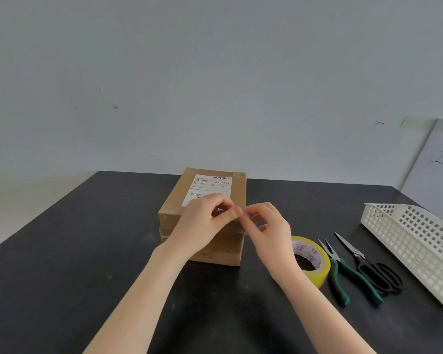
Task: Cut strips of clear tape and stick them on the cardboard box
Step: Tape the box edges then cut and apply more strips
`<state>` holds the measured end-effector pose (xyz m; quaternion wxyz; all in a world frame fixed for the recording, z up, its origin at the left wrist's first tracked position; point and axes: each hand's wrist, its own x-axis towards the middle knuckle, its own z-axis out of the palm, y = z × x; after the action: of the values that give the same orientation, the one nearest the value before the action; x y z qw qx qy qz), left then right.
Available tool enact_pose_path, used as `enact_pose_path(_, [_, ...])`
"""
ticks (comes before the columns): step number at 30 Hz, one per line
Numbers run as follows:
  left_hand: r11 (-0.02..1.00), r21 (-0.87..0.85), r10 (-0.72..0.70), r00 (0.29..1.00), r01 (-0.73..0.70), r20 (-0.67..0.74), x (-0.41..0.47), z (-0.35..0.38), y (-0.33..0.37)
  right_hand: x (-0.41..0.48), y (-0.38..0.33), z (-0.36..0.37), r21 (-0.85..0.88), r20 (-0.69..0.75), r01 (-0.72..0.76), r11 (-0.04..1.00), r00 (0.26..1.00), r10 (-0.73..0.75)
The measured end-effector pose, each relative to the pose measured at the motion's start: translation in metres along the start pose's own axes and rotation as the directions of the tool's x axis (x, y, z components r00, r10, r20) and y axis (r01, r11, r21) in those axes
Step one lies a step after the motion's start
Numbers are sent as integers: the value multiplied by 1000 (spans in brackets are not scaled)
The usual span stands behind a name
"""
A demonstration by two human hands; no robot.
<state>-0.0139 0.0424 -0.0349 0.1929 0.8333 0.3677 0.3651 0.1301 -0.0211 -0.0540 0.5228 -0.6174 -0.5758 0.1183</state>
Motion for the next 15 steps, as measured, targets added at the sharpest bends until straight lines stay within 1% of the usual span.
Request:
enact_pose_path(2, [1000, -28, -7, 999, 8, 45, -3, -4, 0, 0, 1, 0, 21, 1, -12, 1000, 1000, 12])
enact_pose_path(4, [1000, 14, -5, 998, 4, 59, -5, -5, -1, 0, 1, 0, 48, -2, -13, 999, 1000, 13])
enact_pose_path(7, [998, 56, 6, 1000, -7, 26, -5, -2, -3, 1, 3, 1, 64, -14, -4, 998, 1000, 5])
enact_pose_path(15, [998, 55, 30, 998, -27, -53, -8, 5, -8, 2, 3, 2, 39, -38, 17, 999, 999, -15])
